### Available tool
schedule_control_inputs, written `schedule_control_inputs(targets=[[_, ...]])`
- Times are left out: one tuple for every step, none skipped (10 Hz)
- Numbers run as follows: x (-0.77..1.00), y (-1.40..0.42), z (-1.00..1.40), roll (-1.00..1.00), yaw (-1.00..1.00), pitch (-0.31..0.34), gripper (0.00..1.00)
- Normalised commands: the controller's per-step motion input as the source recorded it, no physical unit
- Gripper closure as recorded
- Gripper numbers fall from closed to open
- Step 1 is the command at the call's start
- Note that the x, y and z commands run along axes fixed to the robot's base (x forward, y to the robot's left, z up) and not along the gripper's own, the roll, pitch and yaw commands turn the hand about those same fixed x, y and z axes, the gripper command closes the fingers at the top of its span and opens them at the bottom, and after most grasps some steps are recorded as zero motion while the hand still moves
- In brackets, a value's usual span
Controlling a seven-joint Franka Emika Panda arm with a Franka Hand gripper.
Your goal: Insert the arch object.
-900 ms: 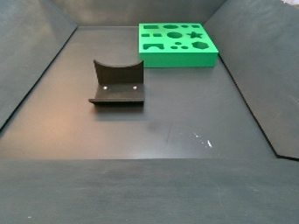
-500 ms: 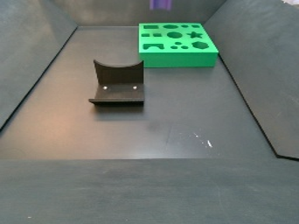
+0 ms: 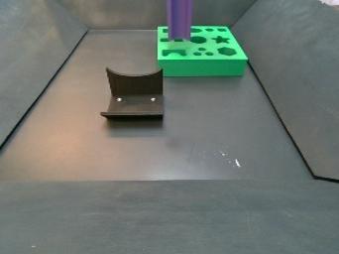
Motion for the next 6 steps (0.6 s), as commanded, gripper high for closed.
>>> schedule_control_inputs(targets=[[0.13,0.38,-0.15,-0.39,0.00,0.000,1.00],[0.09,0.17,-0.01,-0.10,0.00,0.003,1.00],[0.04,0.16,-0.10,0.04,0.00,0.021,1.00],[0.21,0.11,-0.29,0.09,0.03,0.000,1.00],[0.19,0.08,-0.34,0.07,0.20,0.000,1.00],[0.16,0.09,-0.35,0.01,0.23,0.000,1.00]])
